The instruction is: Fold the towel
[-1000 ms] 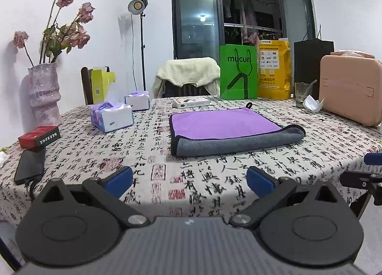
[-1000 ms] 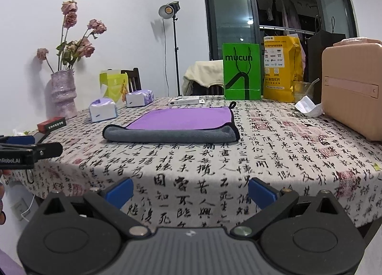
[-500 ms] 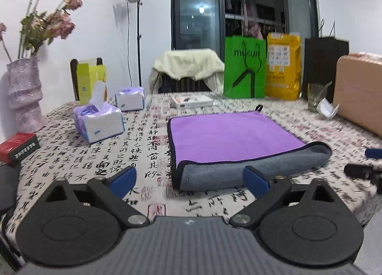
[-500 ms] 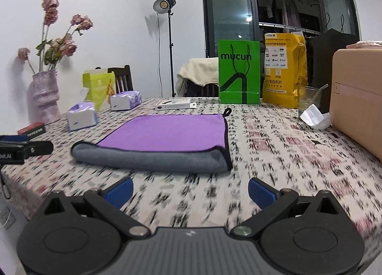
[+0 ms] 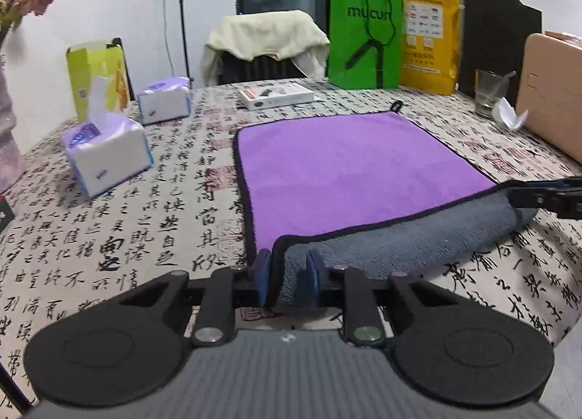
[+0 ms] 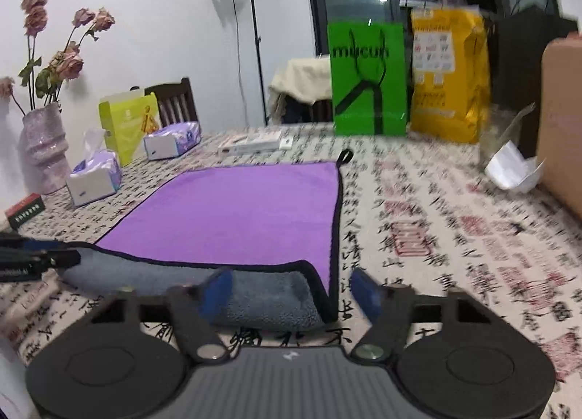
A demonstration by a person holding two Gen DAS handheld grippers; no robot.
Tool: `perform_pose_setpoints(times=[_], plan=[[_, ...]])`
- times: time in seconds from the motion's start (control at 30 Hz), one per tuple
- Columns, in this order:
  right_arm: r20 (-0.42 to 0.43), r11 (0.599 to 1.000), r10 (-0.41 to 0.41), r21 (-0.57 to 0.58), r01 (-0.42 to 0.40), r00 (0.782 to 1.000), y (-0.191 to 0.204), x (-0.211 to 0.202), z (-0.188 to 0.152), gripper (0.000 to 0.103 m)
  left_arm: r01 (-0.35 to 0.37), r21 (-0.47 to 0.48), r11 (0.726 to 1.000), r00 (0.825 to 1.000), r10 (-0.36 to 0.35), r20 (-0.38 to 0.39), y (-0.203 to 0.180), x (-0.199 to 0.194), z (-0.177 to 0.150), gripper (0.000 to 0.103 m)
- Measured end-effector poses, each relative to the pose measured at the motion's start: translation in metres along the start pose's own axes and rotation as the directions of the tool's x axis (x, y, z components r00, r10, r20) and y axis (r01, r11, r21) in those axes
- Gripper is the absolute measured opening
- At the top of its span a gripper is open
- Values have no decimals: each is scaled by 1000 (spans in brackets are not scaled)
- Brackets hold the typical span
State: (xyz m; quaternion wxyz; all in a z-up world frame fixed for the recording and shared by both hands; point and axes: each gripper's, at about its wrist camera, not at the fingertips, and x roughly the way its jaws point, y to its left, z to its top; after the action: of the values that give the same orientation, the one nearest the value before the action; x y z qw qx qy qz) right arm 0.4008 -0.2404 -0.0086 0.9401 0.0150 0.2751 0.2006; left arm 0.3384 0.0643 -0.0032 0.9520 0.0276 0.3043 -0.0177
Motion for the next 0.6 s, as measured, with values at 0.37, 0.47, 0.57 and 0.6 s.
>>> perform_pose_setpoints(times=[0.37,0.47,0.57,0.6], plan=[[-43,999,25,-36,-26,999,-10,7,1,6,1,35,999,1000,-1,10,-2,3,7,6],[-25,998,26,-56,-27,999,-9,8,7,6,-5,37,999,1000,4,30,-2,2,14,6],[-5,996,28,-86,-29,1000,-7,11,16,5,-18,32,999,998,16,58,1,4,21,6],[2,995,28,-96,-27,1000,-7,13,19,5,-26,25,999,997,24,68,2,5,23,6]])
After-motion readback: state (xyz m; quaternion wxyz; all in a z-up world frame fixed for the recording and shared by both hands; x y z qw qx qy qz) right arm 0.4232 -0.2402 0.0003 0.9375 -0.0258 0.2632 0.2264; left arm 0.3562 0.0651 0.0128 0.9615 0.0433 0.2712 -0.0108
